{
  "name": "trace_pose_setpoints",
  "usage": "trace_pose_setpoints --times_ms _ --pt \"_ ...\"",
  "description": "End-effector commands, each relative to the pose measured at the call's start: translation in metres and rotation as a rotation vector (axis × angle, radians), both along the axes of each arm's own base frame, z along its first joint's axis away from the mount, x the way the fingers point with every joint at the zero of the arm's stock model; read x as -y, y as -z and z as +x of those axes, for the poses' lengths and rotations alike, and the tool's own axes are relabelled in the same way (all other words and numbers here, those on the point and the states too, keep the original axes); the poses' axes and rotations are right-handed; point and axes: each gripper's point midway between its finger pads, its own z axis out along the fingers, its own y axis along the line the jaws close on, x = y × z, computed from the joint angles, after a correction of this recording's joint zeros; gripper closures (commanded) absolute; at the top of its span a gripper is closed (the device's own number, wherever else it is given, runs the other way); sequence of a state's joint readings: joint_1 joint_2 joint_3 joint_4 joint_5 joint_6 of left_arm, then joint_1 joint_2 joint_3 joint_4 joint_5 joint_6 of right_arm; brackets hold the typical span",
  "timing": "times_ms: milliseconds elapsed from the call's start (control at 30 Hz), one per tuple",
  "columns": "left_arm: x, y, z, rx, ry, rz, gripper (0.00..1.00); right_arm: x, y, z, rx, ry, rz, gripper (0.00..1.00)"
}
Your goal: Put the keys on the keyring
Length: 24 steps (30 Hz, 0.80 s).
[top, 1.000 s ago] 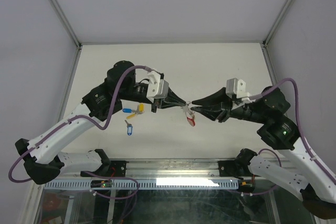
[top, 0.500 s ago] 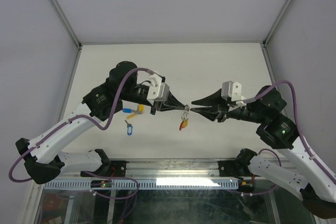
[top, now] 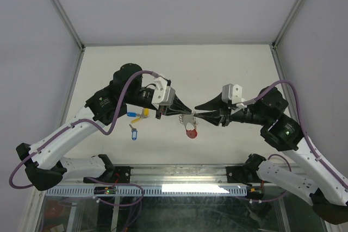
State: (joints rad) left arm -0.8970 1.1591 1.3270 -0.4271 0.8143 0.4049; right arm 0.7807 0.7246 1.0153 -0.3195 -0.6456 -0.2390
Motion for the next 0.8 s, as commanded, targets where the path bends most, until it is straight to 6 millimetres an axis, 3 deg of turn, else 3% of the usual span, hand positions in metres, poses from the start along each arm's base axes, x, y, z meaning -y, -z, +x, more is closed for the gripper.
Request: trace_pose_setpoints --times_ms 0,267,500,767 --pt "-0.005 -0.035 -0.011 0.082 0.039 -0.089 1.00 -0.002 -0.001 -0.002 0.020 -0.023 0.008 0.71" --pt "-0.006 -0.036 -0.012 0.083 0.041 -0.093 1.00 -0.004 0.003 -0.002 0.012 -0.026 0.013 0.73" --pt "-0.006 -0.037 -0.012 0.085 0.043 -0.094 1.00 -0.006 -0.007 -0.002 0.010 -0.030 0.051 0.97" --pt "-0.007 -0.037 -0.011 0.082 0.027 -0.104 1.00 -0.002 -0.023 -0.004 0.022 -0.018 0.090 1.00"
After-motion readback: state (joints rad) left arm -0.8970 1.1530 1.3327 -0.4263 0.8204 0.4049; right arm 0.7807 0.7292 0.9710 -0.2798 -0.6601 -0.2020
